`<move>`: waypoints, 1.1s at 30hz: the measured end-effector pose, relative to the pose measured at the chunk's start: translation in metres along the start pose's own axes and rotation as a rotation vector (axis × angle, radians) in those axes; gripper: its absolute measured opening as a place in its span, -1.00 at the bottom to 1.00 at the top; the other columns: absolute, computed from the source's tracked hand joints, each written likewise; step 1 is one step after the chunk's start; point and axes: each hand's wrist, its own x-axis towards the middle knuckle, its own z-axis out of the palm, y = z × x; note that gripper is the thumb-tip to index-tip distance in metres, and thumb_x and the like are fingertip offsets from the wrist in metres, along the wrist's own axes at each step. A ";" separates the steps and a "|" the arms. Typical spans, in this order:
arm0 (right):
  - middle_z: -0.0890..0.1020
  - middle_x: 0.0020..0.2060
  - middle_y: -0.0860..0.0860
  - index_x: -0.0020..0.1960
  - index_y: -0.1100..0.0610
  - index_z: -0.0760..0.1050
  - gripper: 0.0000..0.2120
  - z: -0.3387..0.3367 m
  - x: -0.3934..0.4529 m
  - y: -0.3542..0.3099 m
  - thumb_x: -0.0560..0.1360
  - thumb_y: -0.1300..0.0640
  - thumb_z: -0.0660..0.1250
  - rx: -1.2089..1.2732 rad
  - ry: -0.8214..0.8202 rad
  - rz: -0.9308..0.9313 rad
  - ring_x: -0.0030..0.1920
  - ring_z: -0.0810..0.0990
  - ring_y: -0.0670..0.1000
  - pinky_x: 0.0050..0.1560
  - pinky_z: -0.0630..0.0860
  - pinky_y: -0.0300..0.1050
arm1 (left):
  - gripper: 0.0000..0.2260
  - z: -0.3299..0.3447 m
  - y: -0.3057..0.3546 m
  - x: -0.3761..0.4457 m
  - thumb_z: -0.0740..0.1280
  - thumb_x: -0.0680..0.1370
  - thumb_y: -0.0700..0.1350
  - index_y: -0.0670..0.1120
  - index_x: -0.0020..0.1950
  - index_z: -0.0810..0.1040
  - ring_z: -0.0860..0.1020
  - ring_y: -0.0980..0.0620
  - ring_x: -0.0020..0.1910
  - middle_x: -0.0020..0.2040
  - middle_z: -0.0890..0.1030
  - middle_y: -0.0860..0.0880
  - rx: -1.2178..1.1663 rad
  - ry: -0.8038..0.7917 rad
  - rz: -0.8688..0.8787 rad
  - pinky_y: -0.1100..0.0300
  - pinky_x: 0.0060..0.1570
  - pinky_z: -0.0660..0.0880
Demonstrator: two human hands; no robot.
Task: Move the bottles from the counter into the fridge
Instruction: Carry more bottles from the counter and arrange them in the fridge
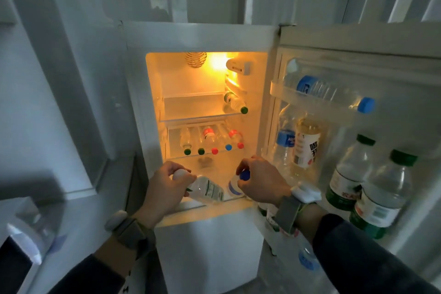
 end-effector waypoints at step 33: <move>0.50 0.18 -0.05 0.19 -0.03 0.55 -0.71 -0.061 0.166 0.020 0.50 0.09 0.49 0.014 0.254 0.048 0.17 0.55 0.05 0.16 0.61 -0.11 | -0.73 0.047 0.084 0.255 0.45 0.55 -0.06 -0.08 0.17 0.47 0.63 0.07 -0.25 0.02 0.54 -0.01 -0.361 0.347 0.130 -0.04 -0.06 0.66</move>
